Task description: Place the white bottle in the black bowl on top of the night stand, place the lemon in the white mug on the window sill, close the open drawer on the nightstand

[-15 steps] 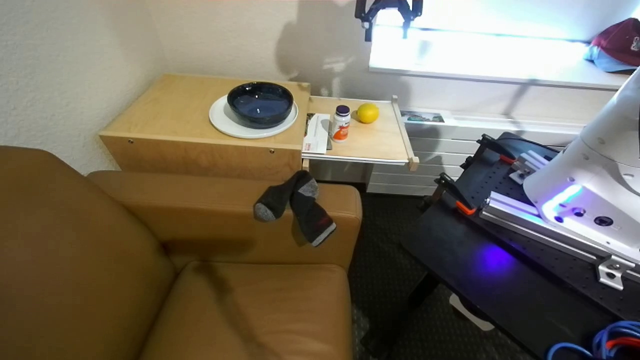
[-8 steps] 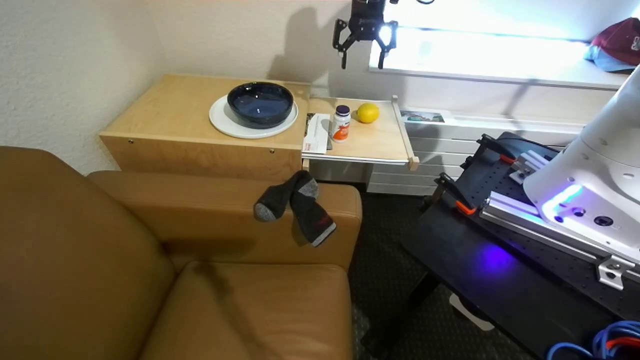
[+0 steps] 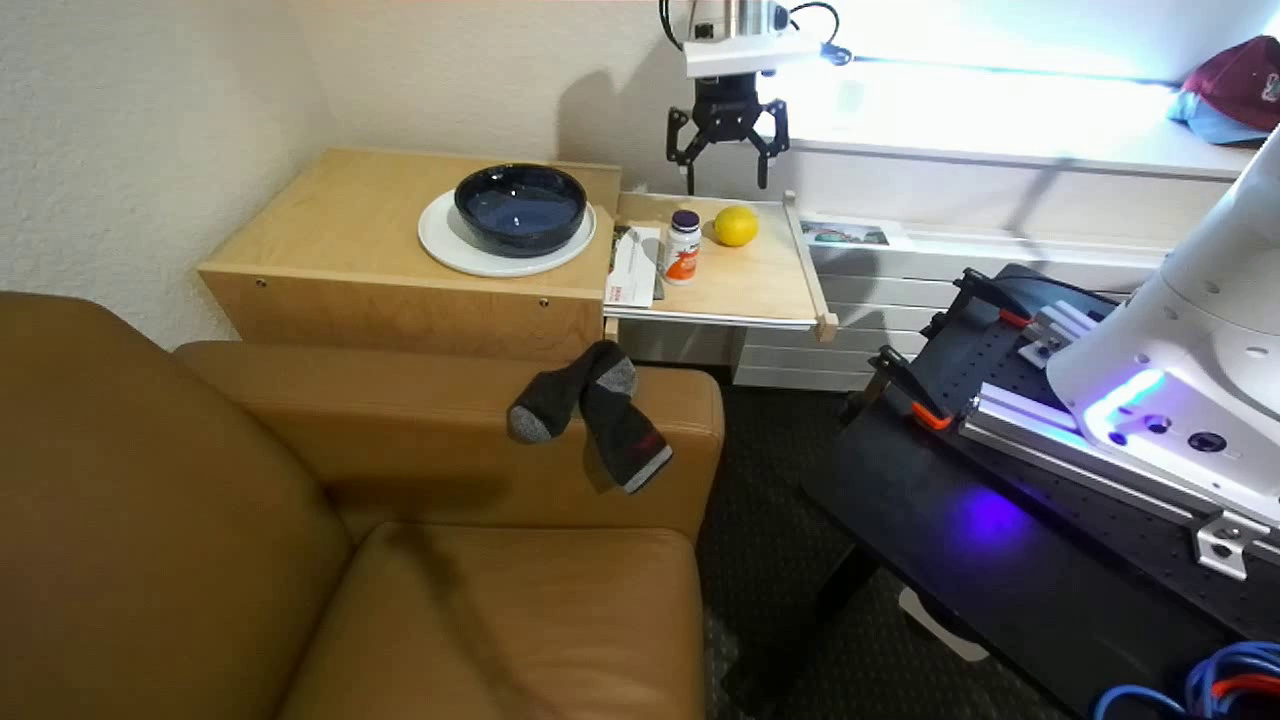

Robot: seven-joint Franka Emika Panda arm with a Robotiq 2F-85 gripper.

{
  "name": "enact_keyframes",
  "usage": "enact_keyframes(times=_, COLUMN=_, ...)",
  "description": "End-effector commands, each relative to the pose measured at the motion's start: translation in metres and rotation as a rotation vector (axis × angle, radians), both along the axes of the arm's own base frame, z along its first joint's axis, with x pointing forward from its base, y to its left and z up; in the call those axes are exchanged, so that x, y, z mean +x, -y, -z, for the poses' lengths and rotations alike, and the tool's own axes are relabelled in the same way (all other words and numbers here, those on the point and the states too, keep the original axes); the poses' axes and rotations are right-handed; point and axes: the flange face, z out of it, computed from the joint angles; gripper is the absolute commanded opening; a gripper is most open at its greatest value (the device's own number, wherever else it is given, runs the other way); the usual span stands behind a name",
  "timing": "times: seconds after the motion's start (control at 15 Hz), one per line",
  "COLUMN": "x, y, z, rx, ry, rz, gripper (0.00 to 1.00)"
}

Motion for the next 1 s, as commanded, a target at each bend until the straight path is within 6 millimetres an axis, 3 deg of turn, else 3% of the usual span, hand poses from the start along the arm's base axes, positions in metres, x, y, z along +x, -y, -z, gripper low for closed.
enact_keyframes(times=0.0, x=0.008, y=-0.001, z=0.007, rx=-0.028, ry=0.090, rz=0.089, gripper=1.00)
enact_keyframes(times=0.27, x=0.025, y=-0.014, z=0.025, rx=-0.020, ry=0.258, rz=0.236, gripper=1.00)
enact_keyframes(times=0.53, x=0.015, y=-0.022, z=0.068, rx=-0.084, ry=0.182, rz=0.282, gripper=1.00)
enact_keyframes(times=0.6, x=0.016, y=-0.022, z=0.051, rx=-0.049, ry=0.192, rz=0.265, gripper=1.00)
enact_keyframes(times=0.93, x=0.014, y=-0.020, z=0.076, rx=-0.093, ry=0.160, rz=0.294, gripper=1.00)
